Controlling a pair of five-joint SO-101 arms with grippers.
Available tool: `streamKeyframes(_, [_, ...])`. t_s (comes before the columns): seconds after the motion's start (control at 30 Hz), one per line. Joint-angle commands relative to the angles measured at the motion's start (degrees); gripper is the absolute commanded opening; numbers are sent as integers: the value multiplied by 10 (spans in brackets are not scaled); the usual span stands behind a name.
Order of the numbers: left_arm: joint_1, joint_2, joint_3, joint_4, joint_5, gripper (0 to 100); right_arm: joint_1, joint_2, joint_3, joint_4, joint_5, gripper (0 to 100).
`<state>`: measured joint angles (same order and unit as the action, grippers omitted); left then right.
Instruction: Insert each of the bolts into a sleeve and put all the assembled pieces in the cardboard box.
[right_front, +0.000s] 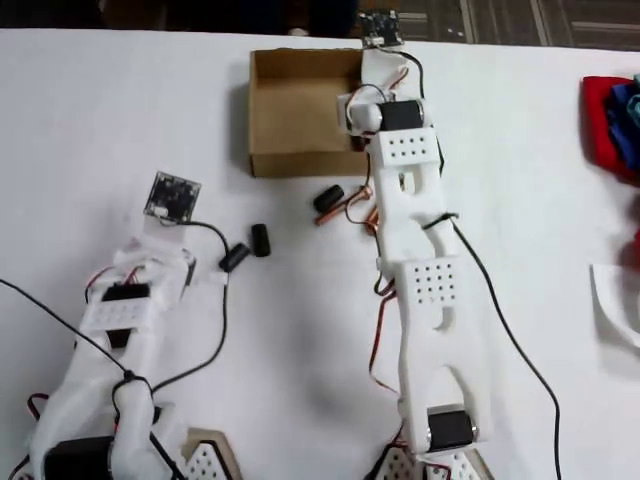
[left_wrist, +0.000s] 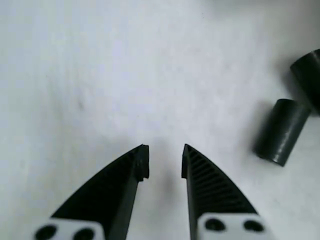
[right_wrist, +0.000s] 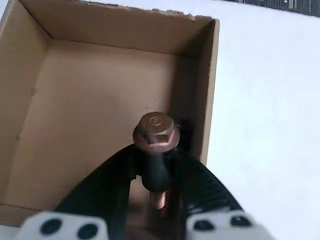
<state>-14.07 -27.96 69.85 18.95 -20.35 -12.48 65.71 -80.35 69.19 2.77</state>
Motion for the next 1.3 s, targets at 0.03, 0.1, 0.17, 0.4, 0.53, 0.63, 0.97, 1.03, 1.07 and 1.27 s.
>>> streamKeyframes(0.03, [4,-2,-1,-11,4,135,-12,-12,-3,-30,-1,19])
streamKeyframes(0.1, [4,-2,-1,-11,4,135,-17,-12,-3,-37,-5,19])
streamKeyframes(0.17, [4,-2,-1,-11,4,135,-20,-11,-2,-36,-33,19])
streamKeyframes(0.4, [4,-2,-1,-11,4,135,-15,12,7,-35,-61,19])
streamKeyframes(0.53, [4,-2,-1,-11,3,135,-14,29,7,-25,-60,19])
streamKeyframes(0.63, [4,-2,-1,-11,3,135,-14,36,7,-23,-60,19])
streamKeyframes(0.97, [4,-2,-1,-11,3,135,-15,65,7,-32,-37,19])
streamKeyframes(1.03, [4,-2,-1,-11,3,135,-14,71,6,-43,-37,19])
streamKeyframes(1.07, [4,-2,-1,-11,3,135,-14,73,6,-48,-37,19])
streamKeyframes(1.27, [4,-2,-1,-11,4,135,-15,75,8,-62,-38,21])
